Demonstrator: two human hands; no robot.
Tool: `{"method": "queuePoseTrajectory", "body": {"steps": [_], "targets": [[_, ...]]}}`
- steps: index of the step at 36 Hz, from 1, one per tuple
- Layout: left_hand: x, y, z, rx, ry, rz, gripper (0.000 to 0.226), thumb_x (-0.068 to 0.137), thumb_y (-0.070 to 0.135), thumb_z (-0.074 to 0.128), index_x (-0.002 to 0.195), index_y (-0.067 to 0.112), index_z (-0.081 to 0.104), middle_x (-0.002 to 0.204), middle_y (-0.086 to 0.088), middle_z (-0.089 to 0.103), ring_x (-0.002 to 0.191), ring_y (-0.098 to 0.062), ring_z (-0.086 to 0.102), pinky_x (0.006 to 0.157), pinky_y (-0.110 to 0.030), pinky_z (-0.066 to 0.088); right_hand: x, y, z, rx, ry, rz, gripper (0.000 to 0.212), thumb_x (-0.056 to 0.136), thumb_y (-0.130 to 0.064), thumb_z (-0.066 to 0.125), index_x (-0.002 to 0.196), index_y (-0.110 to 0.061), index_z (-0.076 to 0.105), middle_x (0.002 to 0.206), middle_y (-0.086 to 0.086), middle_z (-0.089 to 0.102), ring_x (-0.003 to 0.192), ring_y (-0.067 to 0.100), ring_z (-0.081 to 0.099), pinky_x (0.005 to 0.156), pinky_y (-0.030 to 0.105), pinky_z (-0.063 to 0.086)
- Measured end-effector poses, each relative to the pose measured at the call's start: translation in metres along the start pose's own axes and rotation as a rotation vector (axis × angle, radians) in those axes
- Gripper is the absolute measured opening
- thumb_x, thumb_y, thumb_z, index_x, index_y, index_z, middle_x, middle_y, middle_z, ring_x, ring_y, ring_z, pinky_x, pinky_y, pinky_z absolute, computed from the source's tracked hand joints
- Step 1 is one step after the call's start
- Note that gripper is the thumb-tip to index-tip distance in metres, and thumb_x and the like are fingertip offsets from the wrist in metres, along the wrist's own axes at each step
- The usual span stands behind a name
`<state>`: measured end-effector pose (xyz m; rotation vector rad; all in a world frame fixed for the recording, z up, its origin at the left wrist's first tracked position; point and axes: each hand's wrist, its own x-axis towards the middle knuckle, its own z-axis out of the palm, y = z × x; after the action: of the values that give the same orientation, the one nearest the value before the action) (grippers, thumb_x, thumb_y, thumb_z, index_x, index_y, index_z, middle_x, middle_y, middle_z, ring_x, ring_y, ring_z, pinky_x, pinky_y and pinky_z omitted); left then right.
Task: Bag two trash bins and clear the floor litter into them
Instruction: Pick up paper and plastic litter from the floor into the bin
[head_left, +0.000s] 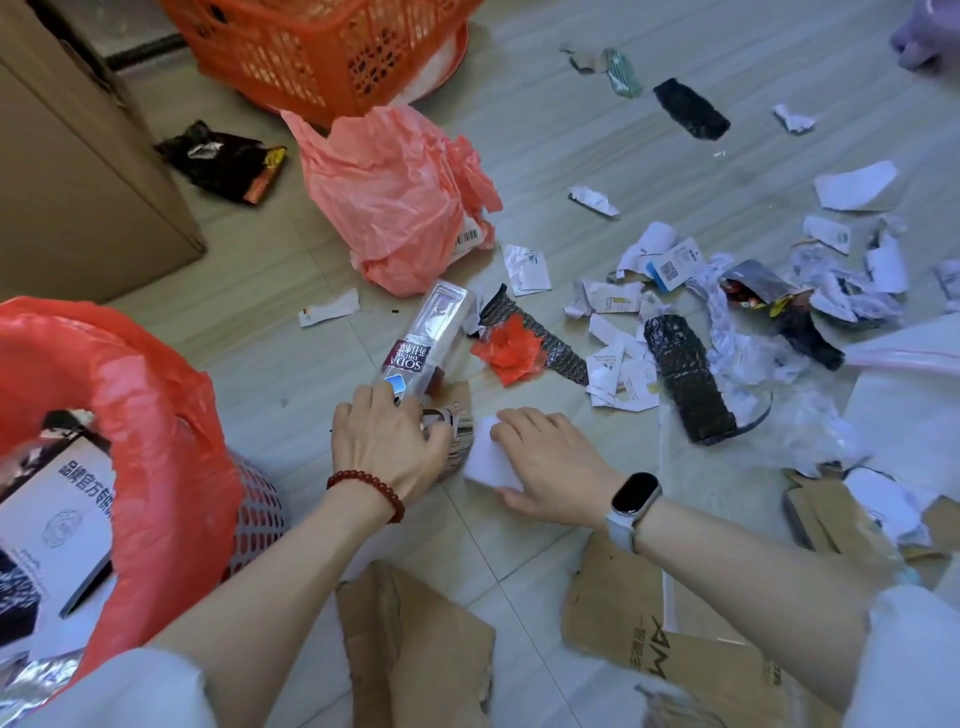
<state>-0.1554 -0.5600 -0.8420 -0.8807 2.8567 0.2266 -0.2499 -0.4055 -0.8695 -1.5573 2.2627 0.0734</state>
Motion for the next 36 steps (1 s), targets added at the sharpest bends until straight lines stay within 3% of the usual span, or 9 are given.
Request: {"method": "queuePoseTrajectory", "body": {"steps": [5,8,11,18,21,24,27,30,36], "targets": [[0.003,0.004,-0.007,-0.008,0.018,-0.045,0.085,0.067,0.071,0.003,0.09,0.016,0.064,0.092,-0.009,0.053,0.095,-0.028,0.045,0.078,-0.036,0.033,0.0,0.003,0.001,0.009,-0.014,0.141,0.065,0.077,-0.026,0.053,0.136,-0.009,0.028,0.128,0.015,0.038,0.11,0.034,0.043,0.086,0.041,0.035],[0.007,0.005,-0.004,-0.048,0.127,0.006,0.06,0.073,0.062,0.035,0.07,0.01,0.065,0.076,-0.011,0.054,0.08,-0.032,0.051,0.064,-0.033,0.035,-0.008,0.013,0.002,-0.012,-0.033,0.205,0.081,0.077,-0.03,0.053,0.145,-0.019,0.012,0.132,0.015,0.033,0.112,0.033,0.041,0.086,0.041,0.036],[0.008,0.013,-0.005,-0.183,0.201,0.069,0.031,0.076,0.031,0.063,0.06,0.005,0.063,0.076,-0.01,0.051,0.07,-0.031,0.051,0.053,-0.027,0.033,-0.017,0.024,0.004,-0.006,-0.044,0.273,0.072,0.075,-0.032,0.053,0.139,-0.021,0.021,0.131,0.013,0.032,0.111,0.032,0.04,0.086,0.04,0.037],[0.022,0.045,-0.001,-0.357,-0.014,0.102,0.019,0.084,0.015,0.055,0.092,-0.001,0.061,0.126,-0.004,0.052,0.096,-0.027,0.057,0.074,-0.029,0.039,-0.036,0.056,0.023,0.029,0.116,0.526,0.047,0.066,-0.025,0.052,0.109,-0.006,0.053,0.124,0.019,0.049,0.104,0.039,0.051,0.076,0.043,0.044],[0.031,0.056,0.0,-0.324,-0.099,0.091,0.017,0.082,0.008,0.052,0.098,0.004,0.053,0.105,-0.01,0.056,0.089,-0.029,0.056,0.066,-0.03,0.039,-0.042,0.066,0.034,0.048,0.224,0.575,0.045,0.061,-0.035,0.039,0.098,-0.013,0.054,0.112,0.015,0.057,0.084,0.036,0.058,0.06,0.039,0.047],[0.041,0.064,0.002,-0.339,-0.213,0.127,0.055,0.078,-0.003,0.048,0.127,0.016,0.032,0.092,-0.01,0.053,0.075,-0.03,0.055,0.062,-0.037,0.046,-0.043,0.067,0.04,0.02,0.293,0.574,0.042,0.065,-0.038,0.038,0.098,-0.017,0.053,0.112,0.011,0.058,0.083,0.033,0.057,0.061,0.036,0.044],[0.058,0.072,0.005,-0.217,-0.218,0.285,0.086,0.079,-0.007,0.045,0.145,0.03,0.005,0.128,-0.009,0.043,0.095,-0.031,0.051,0.074,-0.042,0.049,-0.041,0.068,0.044,0.003,0.33,0.589,0.039,0.069,-0.038,0.04,0.097,-0.017,0.057,0.112,0.01,0.058,0.084,0.033,0.056,0.063,0.035,0.041],[0.083,0.079,0.008,0.001,-0.145,0.441,0.077,0.086,0.004,0.044,0.145,0.033,0.005,0.152,-0.004,0.013,0.119,-0.033,0.038,0.091,-0.042,0.041,-0.039,0.07,0.05,-0.023,0.363,0.596,0.036,0.07,-0.038,0.044,0.098,-0.019,0.056,0.115,0.008,0.058,0.086,0.032,0.055,0.064,0.034,0.038],[0.125,0.086,0.032,0.24,-0.21,0.593,0.057,0.094,0.036,0.04,0.143,0.036,0.011,0.153,-0.001,0.01,0.126,-0.032,0.025,0.093,-0.042,0.041,-0.037,0.072,0.059,-0.047,0.429,0.59,0.032,0.07,-0.036,0.048,0.097,-0.02,0.056,0.119,0.007,0.056,0.091,0.031,0.051,0.067,0.035,0.037]]}}
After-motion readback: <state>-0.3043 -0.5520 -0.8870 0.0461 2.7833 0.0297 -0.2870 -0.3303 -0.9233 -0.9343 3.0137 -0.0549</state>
